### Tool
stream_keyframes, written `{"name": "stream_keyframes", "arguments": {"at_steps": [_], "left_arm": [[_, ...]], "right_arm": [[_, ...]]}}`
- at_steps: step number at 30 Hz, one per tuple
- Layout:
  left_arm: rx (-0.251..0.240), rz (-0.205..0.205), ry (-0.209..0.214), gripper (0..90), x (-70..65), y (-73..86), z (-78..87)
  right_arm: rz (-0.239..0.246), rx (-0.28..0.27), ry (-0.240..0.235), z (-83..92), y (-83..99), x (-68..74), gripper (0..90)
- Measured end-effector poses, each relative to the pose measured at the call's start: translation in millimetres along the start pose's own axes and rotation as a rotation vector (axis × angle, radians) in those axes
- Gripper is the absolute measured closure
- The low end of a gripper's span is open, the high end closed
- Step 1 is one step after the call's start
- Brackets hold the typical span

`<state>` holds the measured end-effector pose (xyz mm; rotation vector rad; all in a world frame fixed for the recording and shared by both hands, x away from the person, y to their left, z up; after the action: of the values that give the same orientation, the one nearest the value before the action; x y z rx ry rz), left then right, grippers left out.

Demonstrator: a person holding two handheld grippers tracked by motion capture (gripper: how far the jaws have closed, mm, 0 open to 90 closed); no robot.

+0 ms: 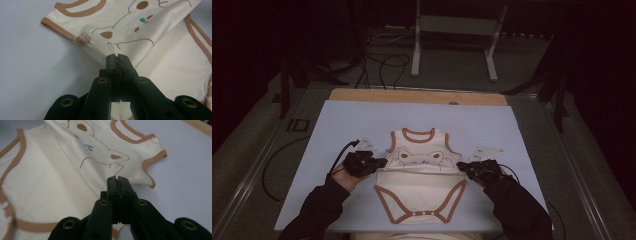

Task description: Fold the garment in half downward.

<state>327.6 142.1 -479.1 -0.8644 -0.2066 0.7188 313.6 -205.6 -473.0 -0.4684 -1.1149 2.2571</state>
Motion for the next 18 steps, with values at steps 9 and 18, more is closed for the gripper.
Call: {"name": "stream_keyframes", "arguments": {"at_steps": [9,18], "left_arm": [[0.010,0.000,0.029,89.1,-15.3,15.4,4.3],[0.023,0.022,0.050,89.1,-21.1,34.1,2.2]], "right_arm": [[-0.017,0.024,-0.026,7.5,18.6,15.0,89.7],[-0.060,0.051,-0.064,8.5,35.5,27.4,89.7]]}}
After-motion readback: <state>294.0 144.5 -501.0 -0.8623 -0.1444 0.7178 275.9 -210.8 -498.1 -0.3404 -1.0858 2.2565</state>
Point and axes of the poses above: each handheld gripper's, and its own axes: z roughly backward along the jaws, y roughly out of its underside, x roughly to its left, the point moved 3 cm from there along -z, roughly forward along the jaws, and after that the axes turned 6 degrees about -x, right-handed, at the moved point
